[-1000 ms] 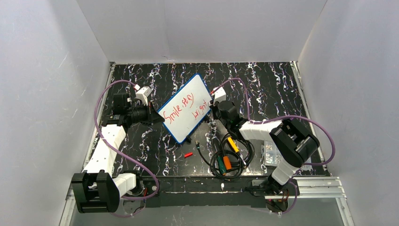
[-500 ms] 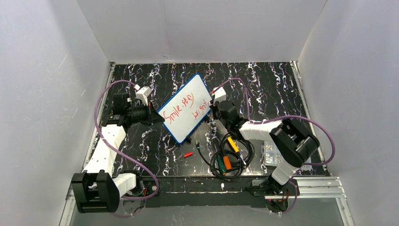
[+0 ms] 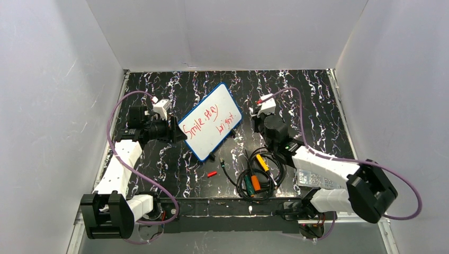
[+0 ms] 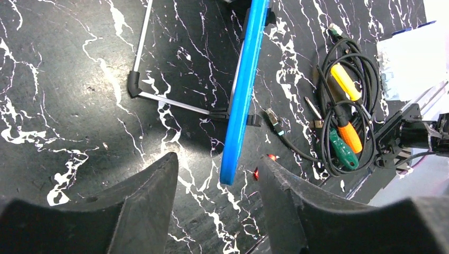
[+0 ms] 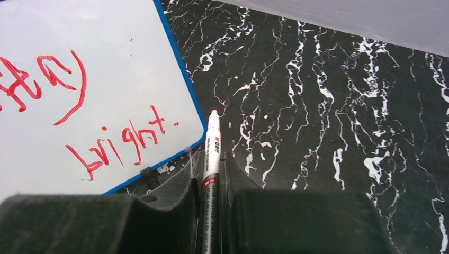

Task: Write a sentence on the whiteboard
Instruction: Write a sentence on the whiteboard, then close the whiteboard marker at the center of the board.

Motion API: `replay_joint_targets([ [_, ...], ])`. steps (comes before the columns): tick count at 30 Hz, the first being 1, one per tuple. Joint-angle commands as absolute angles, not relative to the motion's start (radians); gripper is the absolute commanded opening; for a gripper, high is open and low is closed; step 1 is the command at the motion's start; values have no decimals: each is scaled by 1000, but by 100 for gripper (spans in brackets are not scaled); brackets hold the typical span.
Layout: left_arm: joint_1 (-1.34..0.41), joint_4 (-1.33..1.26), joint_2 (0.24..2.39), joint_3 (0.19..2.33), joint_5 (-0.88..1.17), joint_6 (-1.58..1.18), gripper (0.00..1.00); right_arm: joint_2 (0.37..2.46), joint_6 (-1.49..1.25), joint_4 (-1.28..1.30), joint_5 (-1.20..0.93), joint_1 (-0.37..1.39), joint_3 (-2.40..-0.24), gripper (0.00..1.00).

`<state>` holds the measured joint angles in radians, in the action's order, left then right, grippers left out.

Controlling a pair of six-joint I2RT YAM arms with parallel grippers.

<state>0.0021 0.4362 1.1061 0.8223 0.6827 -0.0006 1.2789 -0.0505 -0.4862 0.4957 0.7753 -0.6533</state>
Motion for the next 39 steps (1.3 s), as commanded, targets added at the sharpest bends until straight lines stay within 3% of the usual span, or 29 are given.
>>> replay_joint_targets([
  [1,-2,467,1064,817,661,8,58,1176,-69,-395,523,779,-632,1],
  [2,-2,467,1057,814,655,8,59,1152,-73,-381,518,779,-629,1],
  [4,-2,472,1038,812,625,7,76,1108,-83,-348,502,778,-627,1],
  [7,-2,471,967,800,530,8,83,1050,-112,-242,427,779,-654,1],
  [12,-2,415,783,762,343,8,85,935,-162,-15,206,779,-703,1],
  [19,-115,476,701,891,348,38,83,914,-182,338,-107,778,-866,1],
  [22,-203,566,731,989,468,46,81,963,-223,428,-324,779,-950,1],
  [25,-257,606,775,1046,745,11,81,998,-275,440,-544,779,-991,1],
  [29,-375,607,820,1040,992,-59,80,998,-326,407,-702,779,-995,1],
  [39,-703,537,928,973,917,-75,79,1033,-389,368,-882,779,-992,1],
])
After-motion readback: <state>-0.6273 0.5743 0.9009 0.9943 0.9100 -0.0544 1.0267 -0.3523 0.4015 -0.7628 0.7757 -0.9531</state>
